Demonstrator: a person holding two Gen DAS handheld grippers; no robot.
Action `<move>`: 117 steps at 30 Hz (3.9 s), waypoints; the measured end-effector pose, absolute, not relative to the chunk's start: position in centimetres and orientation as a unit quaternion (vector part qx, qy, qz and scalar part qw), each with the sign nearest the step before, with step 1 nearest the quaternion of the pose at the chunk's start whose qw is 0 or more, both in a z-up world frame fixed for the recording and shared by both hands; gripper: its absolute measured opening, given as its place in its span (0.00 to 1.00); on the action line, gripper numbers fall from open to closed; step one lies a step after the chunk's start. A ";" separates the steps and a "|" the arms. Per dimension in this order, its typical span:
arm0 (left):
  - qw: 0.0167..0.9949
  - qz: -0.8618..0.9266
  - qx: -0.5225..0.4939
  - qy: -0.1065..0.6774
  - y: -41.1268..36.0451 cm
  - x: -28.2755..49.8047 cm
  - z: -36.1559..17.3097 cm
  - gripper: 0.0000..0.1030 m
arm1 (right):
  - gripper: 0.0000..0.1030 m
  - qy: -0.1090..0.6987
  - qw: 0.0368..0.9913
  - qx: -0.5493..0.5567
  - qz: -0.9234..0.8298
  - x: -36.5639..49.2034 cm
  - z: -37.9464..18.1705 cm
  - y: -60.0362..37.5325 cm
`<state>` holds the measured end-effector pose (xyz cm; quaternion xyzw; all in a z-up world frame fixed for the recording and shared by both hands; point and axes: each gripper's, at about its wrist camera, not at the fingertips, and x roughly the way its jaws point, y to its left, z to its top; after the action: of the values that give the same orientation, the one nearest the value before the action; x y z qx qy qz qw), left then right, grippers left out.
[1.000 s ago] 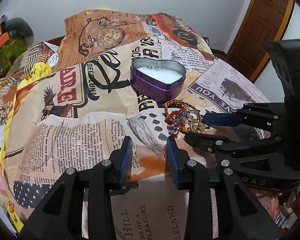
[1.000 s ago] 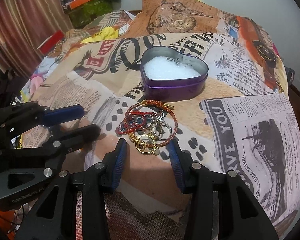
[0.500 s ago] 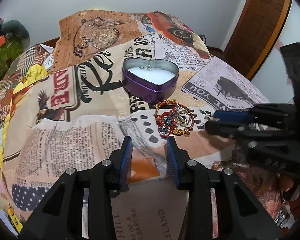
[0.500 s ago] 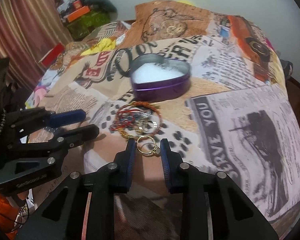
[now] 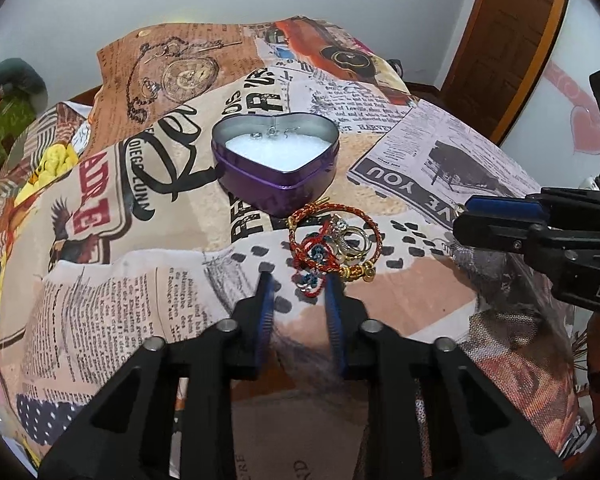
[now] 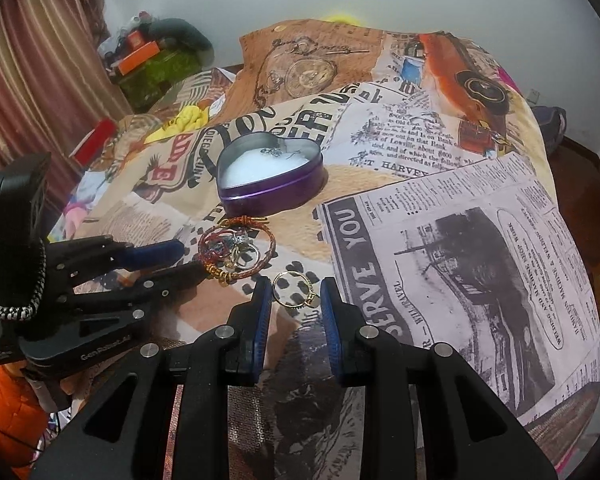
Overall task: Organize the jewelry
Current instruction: 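Grasp a red-blue beaded bracelet with the left tool while the right grasps a gold ring, then lower the bracelet into the tin with the left tool while the right drops the gold ring in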
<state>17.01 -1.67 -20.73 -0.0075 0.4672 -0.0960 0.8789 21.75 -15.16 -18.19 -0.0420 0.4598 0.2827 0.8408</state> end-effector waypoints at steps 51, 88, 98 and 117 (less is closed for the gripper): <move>0.881 -0.105 -0.040 0.459 -1.0 16.9 -19.5 0.06 | 0.22 0.444 0.851 -0.028 0.279 21.2 -16.6 -16.1; 0.940 -0.093 -0.059 0.323 1.2 19.5 -10.8 0.06 | 0.22 0.376 0.876 -0.024 0.300 25.1 -12.3 -11.9; 0.937 -0.085 -0.065 0.333 1.8 22.4 -12.3 0.06 | 0.22 0.408 0.861 -0.032 0.302 28.3 -14.9 -10.6; 0.909 -0.094 -0.082 0.399 1.6 25.7 -17.1 0.06 | 0.22 0.443 0.837 -0.068 0.315 30.2 -18.4 -8.7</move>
<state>25.68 1.65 -17.11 -0.0819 0.3988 -0.0941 0.9085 30.17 -8.66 -18.39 -0.0681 0.4432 0.3147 0.8366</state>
